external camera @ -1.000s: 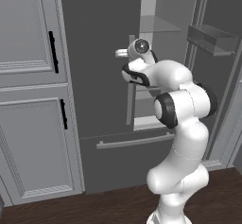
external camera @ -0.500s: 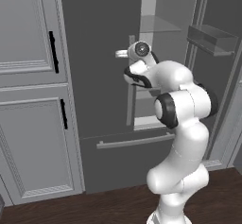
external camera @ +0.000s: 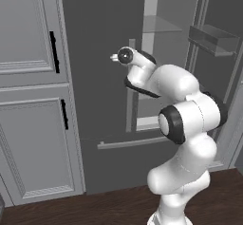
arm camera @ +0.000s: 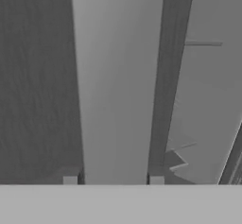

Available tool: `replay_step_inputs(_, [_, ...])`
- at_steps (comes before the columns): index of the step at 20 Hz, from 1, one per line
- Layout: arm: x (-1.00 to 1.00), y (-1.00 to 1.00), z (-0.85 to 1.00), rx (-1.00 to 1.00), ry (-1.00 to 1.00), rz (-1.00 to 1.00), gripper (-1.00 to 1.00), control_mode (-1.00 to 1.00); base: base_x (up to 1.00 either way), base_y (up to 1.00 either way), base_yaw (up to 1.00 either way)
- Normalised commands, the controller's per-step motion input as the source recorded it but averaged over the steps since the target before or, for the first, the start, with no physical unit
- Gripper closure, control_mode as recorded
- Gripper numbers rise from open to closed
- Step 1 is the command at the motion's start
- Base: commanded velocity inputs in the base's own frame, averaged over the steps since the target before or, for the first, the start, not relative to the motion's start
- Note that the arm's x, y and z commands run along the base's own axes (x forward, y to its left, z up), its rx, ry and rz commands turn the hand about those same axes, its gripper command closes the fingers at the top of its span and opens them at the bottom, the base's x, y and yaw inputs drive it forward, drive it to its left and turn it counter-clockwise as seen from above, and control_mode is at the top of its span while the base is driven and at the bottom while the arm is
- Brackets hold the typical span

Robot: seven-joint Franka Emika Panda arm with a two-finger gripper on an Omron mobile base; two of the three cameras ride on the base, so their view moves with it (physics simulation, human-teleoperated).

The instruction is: Take the strawberry from the fridge and place it on top of the pancake, located on the dining counter.

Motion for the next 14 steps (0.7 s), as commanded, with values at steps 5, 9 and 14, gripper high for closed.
replay_step_inputs(5, [-0.77,0.42,-0.02,0.00,0.00,-0.35,1.00,-1.00,0.00,0.00,0.00])
replay_step_inputs(9, [-0.83,0.59,0.00,0.00,0.00,-0.33,1.00,-1.00,0.00,0.00,0.00])
replay_step_inputs(14, [-0.86,0.51,-0.07,-0.07,0.01,-0.21,1.00,-1.00,0.00,0.00,0.00])
